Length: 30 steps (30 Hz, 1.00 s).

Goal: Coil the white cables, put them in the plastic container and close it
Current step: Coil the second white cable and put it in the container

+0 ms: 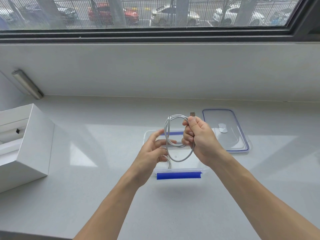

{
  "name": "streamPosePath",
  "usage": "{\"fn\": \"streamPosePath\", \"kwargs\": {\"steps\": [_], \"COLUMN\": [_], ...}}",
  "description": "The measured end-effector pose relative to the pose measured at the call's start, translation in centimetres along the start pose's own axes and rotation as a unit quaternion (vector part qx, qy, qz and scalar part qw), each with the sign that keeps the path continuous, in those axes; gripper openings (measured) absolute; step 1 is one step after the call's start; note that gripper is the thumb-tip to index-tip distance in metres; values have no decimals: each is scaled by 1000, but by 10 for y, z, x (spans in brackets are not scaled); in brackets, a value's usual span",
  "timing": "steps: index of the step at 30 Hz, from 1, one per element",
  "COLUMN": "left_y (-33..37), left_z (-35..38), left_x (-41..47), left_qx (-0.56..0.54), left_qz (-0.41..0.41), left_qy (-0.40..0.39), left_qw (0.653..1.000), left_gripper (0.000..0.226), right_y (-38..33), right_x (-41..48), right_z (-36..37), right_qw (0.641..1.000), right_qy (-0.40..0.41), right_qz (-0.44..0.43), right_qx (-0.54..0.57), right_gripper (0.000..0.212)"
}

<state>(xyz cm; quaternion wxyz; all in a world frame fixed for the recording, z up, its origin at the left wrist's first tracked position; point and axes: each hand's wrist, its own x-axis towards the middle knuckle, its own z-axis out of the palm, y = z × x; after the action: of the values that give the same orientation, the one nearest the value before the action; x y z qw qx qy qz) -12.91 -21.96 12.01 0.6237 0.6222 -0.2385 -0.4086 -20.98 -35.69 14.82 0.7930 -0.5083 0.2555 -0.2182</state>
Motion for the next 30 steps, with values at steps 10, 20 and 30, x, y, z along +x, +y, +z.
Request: {"fn": "streamPosePath", "kwargs": {"steps": [10,20,30], "left_y": [-2,-19,17], "left_z": [15,16,9], "left_x": [14,14,-2], "left_qx": [290,358,243], "left_qz": [125,307,347], "left_qy": [247,371,322], "left_qw": [916,800,847], "left_gripper": [33,21,20], "right_y": [22,31,43], "right_x": [-5,-11,-10], "right_z": [11,13,14], "right_qw": [997,994,992], "right_qy": [-10,11,55], "right_qz": [-9,-31,-37], "right_qx": [-80,-101,-104], "right_gripper": [26,27,26]}}
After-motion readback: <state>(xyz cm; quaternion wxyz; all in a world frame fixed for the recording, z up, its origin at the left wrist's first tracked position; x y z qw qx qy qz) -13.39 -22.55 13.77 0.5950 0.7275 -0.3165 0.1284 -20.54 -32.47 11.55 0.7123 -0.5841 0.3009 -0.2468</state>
